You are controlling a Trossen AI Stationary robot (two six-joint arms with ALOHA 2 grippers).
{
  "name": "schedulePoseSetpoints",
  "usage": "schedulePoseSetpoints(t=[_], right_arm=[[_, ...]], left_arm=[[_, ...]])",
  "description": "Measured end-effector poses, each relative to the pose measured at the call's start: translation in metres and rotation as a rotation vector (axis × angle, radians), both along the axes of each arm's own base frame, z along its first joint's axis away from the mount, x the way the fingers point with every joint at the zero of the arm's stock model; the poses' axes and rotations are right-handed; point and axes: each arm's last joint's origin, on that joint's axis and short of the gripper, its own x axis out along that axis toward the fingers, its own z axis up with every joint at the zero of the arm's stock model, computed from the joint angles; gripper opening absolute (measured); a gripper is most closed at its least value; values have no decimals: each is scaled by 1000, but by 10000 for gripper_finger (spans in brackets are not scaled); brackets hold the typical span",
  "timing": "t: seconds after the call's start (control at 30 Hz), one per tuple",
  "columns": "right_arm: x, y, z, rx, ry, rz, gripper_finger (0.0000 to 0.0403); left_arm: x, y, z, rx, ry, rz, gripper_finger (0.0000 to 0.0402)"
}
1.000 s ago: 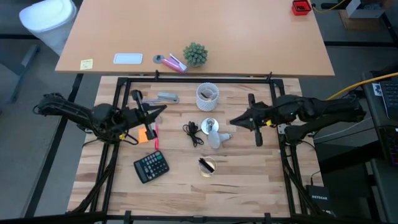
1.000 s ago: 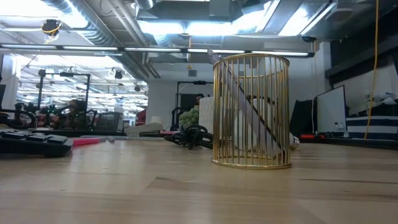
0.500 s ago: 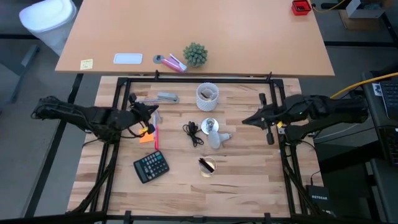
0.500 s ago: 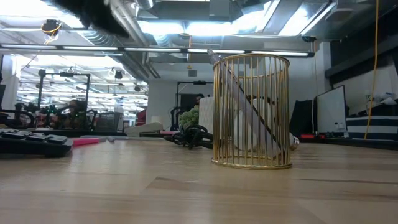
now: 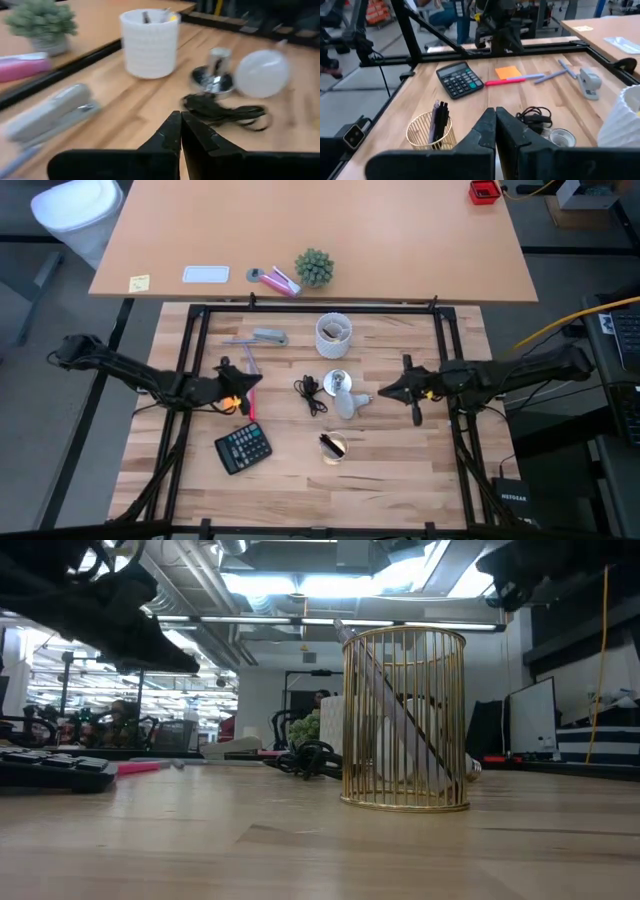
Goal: Screw lightbulb
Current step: Return to Home Position
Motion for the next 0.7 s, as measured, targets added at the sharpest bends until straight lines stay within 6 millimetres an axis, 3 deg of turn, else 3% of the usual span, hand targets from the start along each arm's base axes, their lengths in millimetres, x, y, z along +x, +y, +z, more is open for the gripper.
schedulePoseSetpoints(t=[0.33, 0.7], right_arm=[[-3, 0, -47, 30, -101, 27, 5], [-10, -1, -80, 76, -101, 19, 5]], left_arm=[[-7, -3, -16, -36, -148, -195, 3], [-10, -3, -21, 24, -136, -247, 3]])
